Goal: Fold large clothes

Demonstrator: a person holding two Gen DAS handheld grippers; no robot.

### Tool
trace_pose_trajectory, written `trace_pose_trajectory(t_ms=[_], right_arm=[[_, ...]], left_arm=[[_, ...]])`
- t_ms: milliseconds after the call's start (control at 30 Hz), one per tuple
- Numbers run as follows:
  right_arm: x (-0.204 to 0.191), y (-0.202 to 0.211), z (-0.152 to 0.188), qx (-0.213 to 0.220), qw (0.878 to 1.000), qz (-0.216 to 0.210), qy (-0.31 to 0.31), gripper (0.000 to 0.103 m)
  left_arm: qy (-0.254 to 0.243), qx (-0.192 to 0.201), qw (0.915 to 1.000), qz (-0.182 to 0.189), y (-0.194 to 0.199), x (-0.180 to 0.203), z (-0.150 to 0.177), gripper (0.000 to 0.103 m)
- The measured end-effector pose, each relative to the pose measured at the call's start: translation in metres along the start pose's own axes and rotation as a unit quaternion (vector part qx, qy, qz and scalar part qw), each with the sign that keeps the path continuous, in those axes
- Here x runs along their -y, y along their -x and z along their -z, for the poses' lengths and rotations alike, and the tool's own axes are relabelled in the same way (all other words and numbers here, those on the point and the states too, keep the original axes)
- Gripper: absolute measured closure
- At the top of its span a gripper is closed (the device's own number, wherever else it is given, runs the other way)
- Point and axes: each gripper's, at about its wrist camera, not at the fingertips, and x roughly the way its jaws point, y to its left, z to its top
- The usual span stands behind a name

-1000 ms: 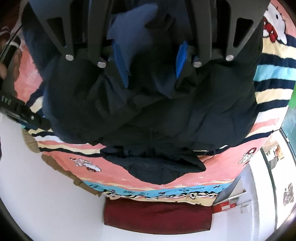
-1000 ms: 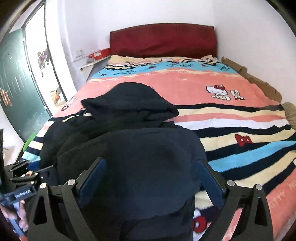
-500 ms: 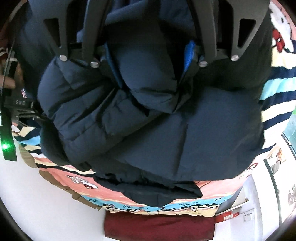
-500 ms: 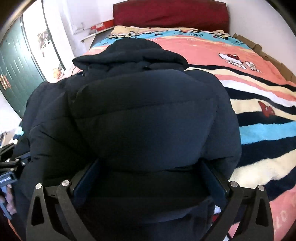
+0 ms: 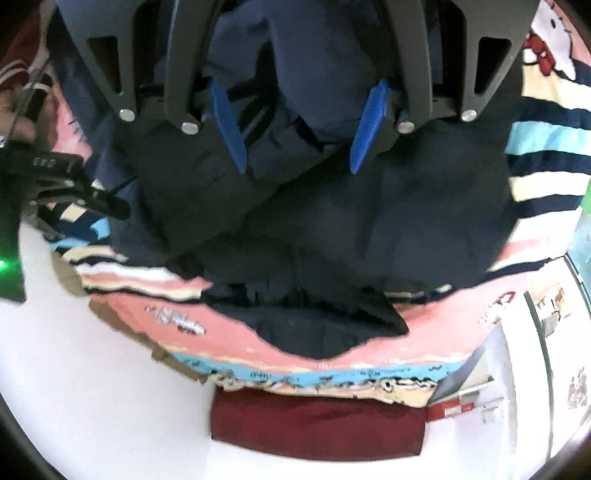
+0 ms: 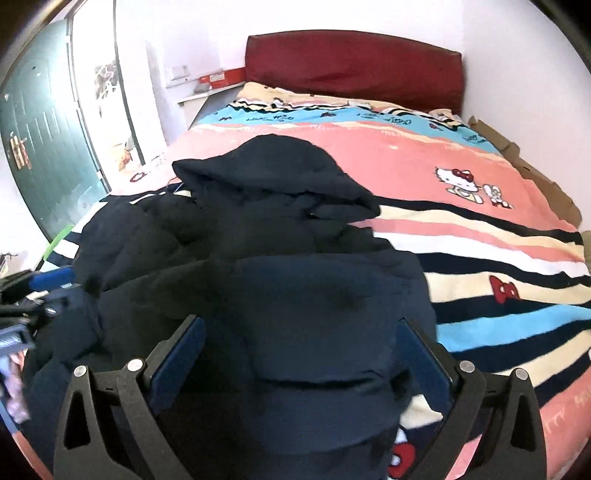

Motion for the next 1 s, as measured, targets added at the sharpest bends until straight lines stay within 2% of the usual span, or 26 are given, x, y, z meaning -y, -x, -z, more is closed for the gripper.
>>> trace_pose_trajectory(t_ms=[100, 200, 300, 467, 600, 767, 867, 1000], right_arm=[[-0.001, -0.025, 0.015, -0.033, 0.999, -0.002, -0.005, 0.002], [0.006, -0.049, 0.039, -0.069, 0.997, -0.014, -0.017, 0.001], [0.017, -0.049, 0.052, -0.075, 0.996, -0.028, -0.031, 0.001], [0.018, -0.045, 0.057, -0.086, 0.996, -0.018, -0.016, 0.001], [0.015, -0.032, 0.048, -0.080, 0.997, -0.005, -0.010, 0.001], [0.015, -0.019, 0.018, -0.050, 0.999, 0.002, 0.000, 0.001], [0.011, -0.019, -0.005, -0.034, 0.999, 0.004, 0.003, 0.001], [0.006, -0.037, -0.021, -0.037, 0.999, 0.016, 0.006, 0.001]], left_arm=[[-0.004, -0.021, 0.9997, -0.009, -0.022, -0.001, 0.020, 0.045], [0.005, -0.020, 0.9997, 0.013, -0.027, -0.012, 0.039, 0.045], [-0.002, -0.025, 0.9994, 0.022, -0.023, -0.013, 0.047, 0.045], [-0.018, -0.029, 0.9990, 0.029, -0.013, -0.010, 0.044, 0.046], [-0.016, -0.005, 0.9990, 0.042, 0.005, -0.023, 0.020, 0.046], [-0.018, 0.014, 0.9994, 0.025, 0.005, -0.042, -0.020, 0.046], [-0.026, 0.011, 0.9995, 0.014, -0.015, -0.047, -0.048, 0.046], [-0.039, -0.005, 0.9991, 0.018, -0.052, -0.040, -0.079, 0.046]])
